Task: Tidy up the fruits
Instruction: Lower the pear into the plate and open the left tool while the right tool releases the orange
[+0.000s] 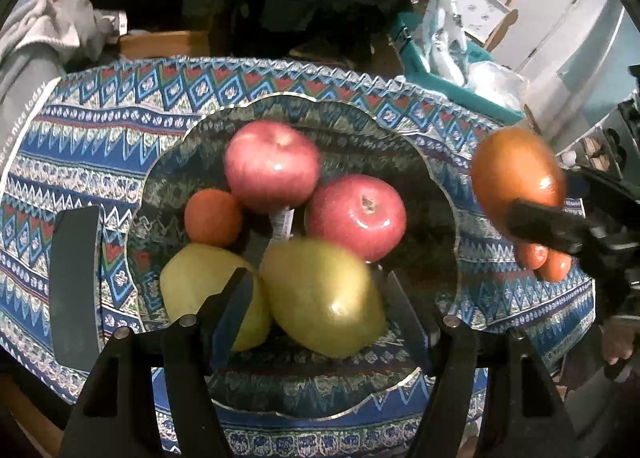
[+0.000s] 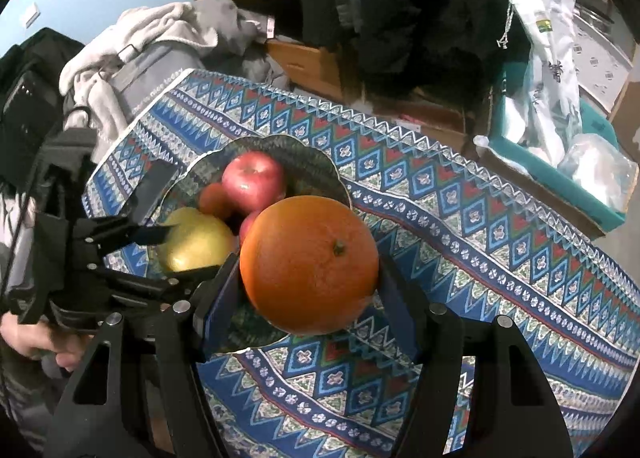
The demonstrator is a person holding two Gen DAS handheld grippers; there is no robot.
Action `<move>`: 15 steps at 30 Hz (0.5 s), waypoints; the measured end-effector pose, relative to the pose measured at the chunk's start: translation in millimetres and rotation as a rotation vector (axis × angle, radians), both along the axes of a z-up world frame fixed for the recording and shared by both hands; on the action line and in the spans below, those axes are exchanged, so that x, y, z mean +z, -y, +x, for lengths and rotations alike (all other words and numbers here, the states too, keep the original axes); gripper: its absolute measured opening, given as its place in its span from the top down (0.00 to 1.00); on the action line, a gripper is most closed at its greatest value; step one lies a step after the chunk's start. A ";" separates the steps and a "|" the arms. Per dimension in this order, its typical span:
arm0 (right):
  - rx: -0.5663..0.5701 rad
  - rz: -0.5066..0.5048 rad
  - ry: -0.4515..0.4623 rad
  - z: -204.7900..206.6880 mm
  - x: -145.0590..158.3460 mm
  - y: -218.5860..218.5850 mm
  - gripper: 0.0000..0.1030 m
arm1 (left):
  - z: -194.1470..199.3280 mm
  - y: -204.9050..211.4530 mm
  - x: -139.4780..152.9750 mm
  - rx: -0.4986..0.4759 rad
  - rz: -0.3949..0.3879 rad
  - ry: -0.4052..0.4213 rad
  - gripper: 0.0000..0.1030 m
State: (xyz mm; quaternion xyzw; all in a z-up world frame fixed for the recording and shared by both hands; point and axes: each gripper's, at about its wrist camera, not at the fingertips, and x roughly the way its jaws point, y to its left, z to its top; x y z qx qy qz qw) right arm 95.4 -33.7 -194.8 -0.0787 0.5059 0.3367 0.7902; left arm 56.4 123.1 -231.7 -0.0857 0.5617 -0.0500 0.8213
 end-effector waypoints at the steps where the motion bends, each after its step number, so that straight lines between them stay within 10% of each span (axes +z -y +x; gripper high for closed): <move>1: 0.002 -0.001 -0.002 -0.2 -1.1 -0.4 0.35 | -1.3 0.3 1.9 -0.005 0.004 -0.001 0.31; 15: 0.076 -0.055 -0.049 -20.1 -29.2 -26.2 0.35 | -27.2 -20.3 7.7 0.063 0.005 -0.049 0.30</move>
